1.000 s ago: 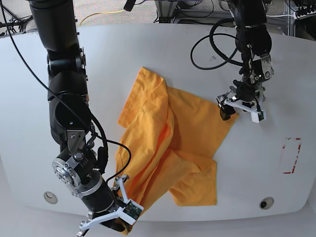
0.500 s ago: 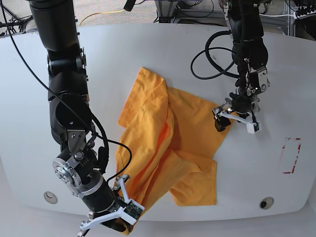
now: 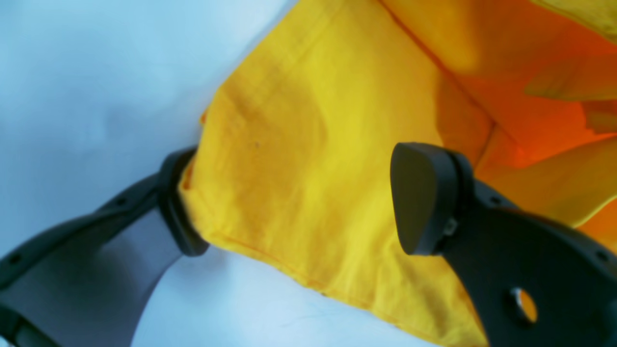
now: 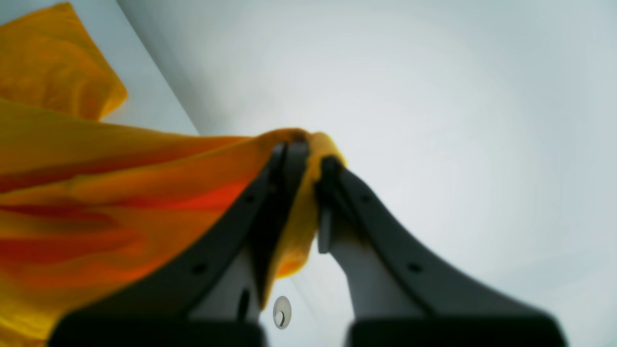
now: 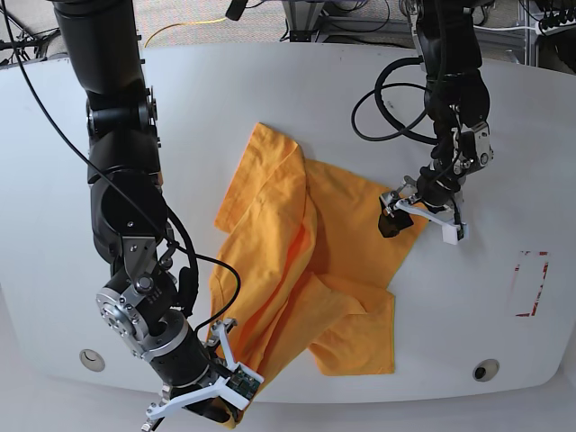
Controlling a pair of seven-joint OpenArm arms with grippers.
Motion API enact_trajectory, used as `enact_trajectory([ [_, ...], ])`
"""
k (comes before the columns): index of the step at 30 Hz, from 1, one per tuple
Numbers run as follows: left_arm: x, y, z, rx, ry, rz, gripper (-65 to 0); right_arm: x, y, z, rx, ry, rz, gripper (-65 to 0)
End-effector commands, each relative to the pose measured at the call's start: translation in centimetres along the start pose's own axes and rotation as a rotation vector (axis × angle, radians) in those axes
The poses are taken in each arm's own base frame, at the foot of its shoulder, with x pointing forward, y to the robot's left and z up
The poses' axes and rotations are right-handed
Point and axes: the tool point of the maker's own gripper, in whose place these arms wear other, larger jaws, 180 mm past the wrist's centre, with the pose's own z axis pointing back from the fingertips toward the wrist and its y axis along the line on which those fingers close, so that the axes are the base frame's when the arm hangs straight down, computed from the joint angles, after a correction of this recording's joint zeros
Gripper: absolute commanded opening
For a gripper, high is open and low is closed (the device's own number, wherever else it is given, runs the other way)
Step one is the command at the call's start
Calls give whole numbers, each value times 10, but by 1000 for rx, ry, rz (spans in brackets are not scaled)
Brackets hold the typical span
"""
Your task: Fold the T-shirt properly
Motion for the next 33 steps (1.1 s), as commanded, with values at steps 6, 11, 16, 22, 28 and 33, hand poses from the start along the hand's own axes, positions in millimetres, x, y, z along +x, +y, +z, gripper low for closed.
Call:
enact_trajectory([
  [6, 4, -4, -4, 4, 22, -1, -176, 14, -24, 4, -63, -43, 6, -650],
  [11, -13, 5, -14, 19, 71, 34, -493, 14, -24, 4, -63, -43, 6, -650],
  [16, -4, 1, -17, 13, 42, 34, -650, 14, -24, 4, -63, -43, 6, -650],
  [22, 17, -4, -10, 2, -12, 10, -650, -1, -41, 8, -104, -17, -40, -650],
  [28, 57, -11, 16, -9, -120, -82, -650, -24, -58, 10, -143, 30, -94, -650],
  [33, 90, -37, 40, -80, -202, -205, -650, -41, -86, 9, -190, 64, -148, -650],
])
